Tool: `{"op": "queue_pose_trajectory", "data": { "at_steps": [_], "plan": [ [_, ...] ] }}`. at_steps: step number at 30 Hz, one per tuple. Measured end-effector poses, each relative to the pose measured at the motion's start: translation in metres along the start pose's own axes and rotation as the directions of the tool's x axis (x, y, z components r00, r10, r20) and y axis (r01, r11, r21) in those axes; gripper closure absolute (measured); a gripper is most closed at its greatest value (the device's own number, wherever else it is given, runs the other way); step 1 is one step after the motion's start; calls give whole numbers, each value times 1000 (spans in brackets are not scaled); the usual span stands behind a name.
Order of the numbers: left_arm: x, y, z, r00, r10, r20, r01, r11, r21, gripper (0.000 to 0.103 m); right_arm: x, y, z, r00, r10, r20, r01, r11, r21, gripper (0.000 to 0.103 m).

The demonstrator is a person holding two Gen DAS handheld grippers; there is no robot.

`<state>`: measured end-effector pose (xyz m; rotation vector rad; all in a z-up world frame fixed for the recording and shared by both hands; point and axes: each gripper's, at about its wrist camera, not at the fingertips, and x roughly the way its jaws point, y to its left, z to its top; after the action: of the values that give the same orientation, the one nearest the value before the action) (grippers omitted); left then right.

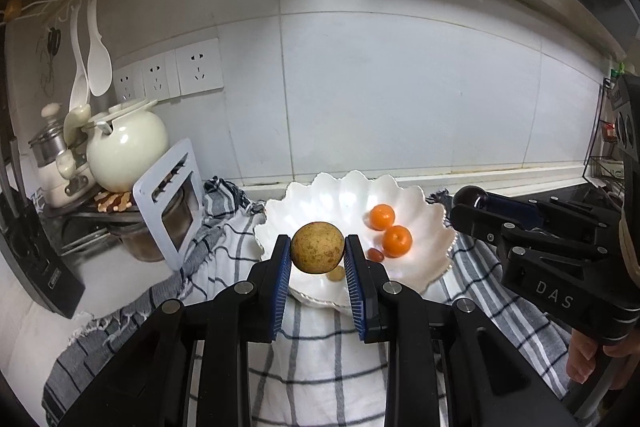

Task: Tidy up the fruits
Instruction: 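Carry the dark plum and yellow nut over the white bowl with both grippers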

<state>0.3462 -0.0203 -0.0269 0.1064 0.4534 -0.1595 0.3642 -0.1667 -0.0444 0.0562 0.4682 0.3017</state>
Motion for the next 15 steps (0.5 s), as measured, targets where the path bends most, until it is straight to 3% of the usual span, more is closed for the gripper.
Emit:
{"op": "queue_pose_trajectory", "data": {
  "at_steps": [15],
  "plan": [
    [47, 12, 27, 1000, 11, -28, -11, 1000, 2, 76, 57, -8, 32, 999, 16, -50, -17, 1000, -20, 73]
  ]
}}
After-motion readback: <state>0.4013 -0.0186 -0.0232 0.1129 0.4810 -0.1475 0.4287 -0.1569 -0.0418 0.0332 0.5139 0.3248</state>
